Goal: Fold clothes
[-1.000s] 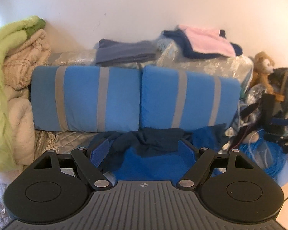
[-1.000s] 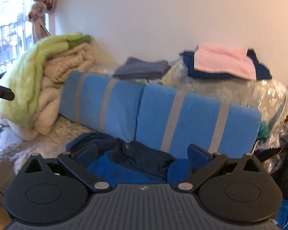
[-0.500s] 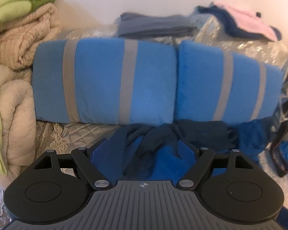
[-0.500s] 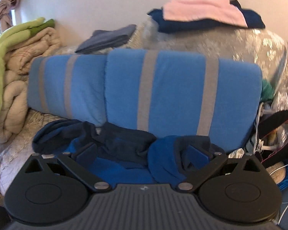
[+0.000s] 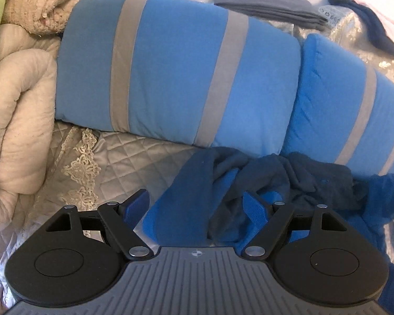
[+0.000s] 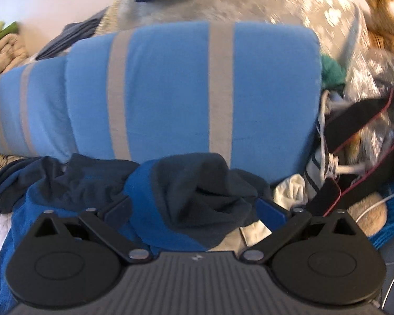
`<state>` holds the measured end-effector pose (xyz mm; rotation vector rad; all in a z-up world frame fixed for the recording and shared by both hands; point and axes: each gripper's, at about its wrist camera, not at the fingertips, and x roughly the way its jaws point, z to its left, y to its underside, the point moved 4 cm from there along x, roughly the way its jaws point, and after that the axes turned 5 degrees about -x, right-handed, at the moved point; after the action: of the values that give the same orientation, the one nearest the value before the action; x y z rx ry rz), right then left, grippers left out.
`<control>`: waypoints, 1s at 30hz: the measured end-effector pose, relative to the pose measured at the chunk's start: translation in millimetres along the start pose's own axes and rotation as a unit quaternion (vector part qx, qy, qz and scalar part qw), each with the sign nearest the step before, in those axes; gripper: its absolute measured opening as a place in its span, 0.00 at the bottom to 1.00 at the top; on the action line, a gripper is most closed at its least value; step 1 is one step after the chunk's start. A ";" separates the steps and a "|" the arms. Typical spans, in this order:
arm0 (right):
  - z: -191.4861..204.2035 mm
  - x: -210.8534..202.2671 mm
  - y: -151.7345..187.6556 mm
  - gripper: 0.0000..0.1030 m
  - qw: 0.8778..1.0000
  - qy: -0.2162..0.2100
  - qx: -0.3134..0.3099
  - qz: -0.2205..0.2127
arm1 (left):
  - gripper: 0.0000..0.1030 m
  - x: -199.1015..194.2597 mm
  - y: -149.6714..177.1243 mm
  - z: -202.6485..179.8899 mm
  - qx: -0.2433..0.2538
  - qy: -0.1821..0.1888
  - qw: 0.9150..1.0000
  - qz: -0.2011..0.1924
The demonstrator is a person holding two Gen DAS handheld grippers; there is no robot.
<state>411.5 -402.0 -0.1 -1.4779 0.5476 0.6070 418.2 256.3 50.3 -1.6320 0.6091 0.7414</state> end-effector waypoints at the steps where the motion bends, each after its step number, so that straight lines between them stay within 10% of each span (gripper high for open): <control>1: -2.1 2.6 1.1 1.00 1.000 0.002 0.004 0.001 | 0.74 1.1 1.0 -1.3 0.002 0.000 1.000 0.001; 20: -0.4 5.8 4.4 1.00 1.000 0.009 -0.006 -0.006 | 0.74 1.1 13.3 -25.1 0.035 0.008 0.999 -0.006; 30: 40.5 19.4 12.8 1.00 0.997 0.001 -0.065 -0.031 | 0.74 -9.1 69.0 -110.1 0.071 0.052 0.995 -0.056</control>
<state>416.1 -360.7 -21.5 -1.6126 0.4693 0.6018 376.7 135.5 24.8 -1.5668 0.6251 0.5219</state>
